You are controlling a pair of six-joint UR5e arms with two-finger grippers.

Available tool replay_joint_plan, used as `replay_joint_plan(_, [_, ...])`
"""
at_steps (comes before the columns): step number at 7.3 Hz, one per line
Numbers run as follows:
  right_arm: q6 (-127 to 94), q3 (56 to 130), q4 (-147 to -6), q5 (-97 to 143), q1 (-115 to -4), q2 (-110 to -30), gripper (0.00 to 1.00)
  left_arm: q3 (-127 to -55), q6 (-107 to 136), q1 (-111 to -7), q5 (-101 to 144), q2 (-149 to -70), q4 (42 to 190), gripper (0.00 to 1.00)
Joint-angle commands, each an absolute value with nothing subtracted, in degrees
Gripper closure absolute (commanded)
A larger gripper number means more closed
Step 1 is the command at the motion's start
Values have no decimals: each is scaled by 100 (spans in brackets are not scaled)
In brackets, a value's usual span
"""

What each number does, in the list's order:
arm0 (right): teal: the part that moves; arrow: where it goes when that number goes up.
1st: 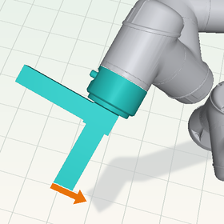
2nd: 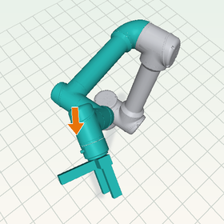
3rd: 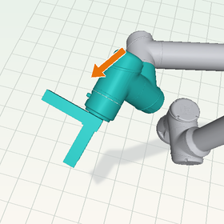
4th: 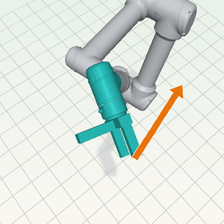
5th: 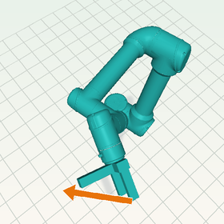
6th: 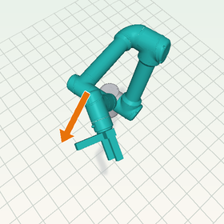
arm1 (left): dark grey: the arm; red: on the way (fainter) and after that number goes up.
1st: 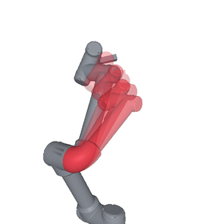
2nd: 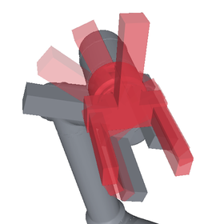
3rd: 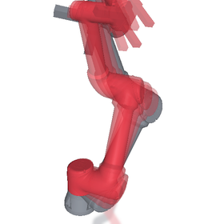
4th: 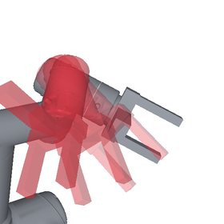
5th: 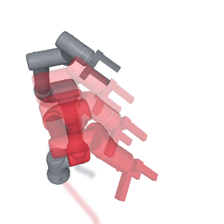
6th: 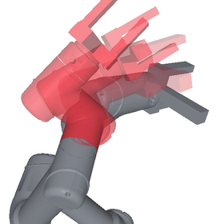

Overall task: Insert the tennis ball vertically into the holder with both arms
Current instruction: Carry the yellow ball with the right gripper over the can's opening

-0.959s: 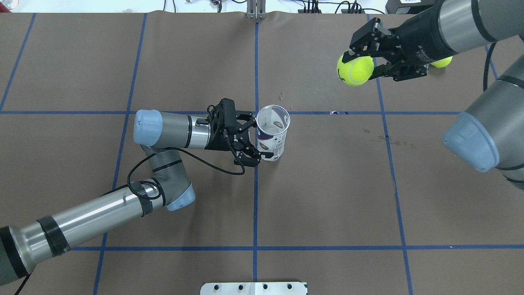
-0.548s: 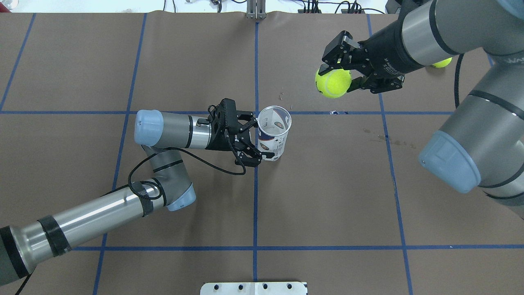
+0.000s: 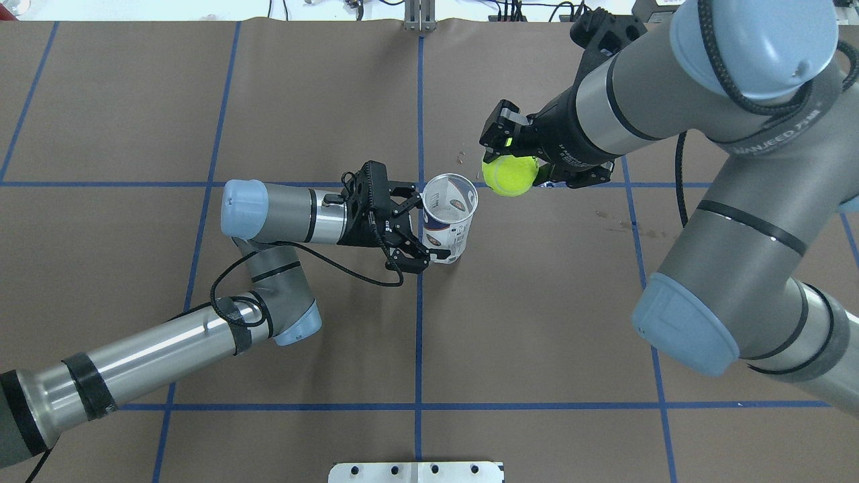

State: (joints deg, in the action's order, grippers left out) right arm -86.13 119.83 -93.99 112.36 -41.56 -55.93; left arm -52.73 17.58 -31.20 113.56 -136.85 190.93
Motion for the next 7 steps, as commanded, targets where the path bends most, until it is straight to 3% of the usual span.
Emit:
replay_joint_plan(1, [-8613, 11884, -9448, 11032, -3956, -5433, 100, -5273, 1758, -3120, 11364, -13685, 19090, 5])
replay_joint_plan(7, [-8605, 11171, -10037, 10951, -3937, -4570, 100, -5265, 1758, -3120, 11355, -13676, 19090, 5])
